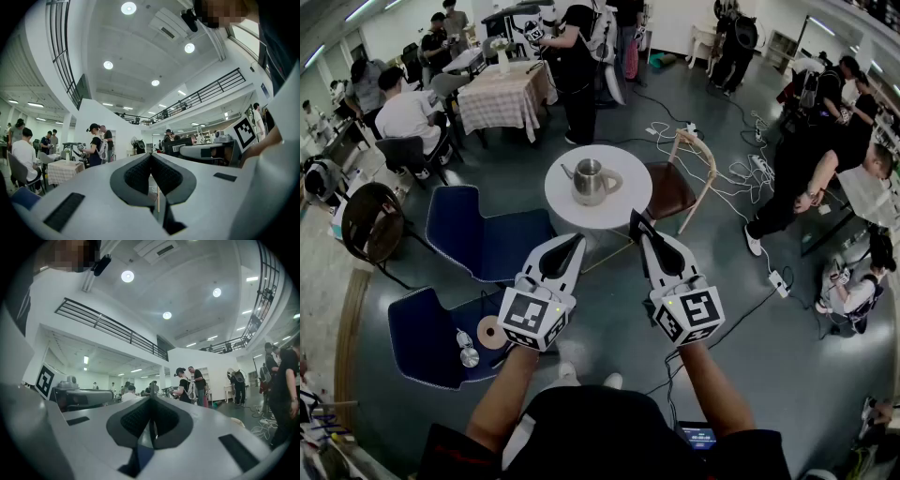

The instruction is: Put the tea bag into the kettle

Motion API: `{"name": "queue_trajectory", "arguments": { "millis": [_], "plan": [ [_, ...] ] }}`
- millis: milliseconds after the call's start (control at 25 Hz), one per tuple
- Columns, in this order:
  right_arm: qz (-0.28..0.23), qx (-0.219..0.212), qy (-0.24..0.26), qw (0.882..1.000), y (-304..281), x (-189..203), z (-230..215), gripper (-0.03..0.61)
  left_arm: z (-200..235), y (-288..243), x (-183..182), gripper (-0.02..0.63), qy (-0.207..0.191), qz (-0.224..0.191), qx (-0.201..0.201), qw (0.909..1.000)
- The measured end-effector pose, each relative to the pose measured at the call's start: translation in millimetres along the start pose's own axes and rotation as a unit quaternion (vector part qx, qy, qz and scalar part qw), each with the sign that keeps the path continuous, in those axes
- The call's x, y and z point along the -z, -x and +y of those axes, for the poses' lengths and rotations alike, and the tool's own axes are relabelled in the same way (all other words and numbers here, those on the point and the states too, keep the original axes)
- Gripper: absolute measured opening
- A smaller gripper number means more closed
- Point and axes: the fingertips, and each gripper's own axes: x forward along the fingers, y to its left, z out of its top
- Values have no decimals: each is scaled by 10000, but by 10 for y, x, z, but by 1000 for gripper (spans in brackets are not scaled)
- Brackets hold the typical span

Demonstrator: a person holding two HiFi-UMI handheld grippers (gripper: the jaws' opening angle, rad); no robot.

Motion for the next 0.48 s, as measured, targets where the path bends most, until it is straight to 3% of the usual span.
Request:
{"name": "queue_trajectory", "arguments": {
  "millis": [480],
  "plan": [
    [-16, -89, -19, 10000, 135, -8, -177, 20, -163, -138, 6, 14, 56, 14, -92, 9999]
  ]
}}
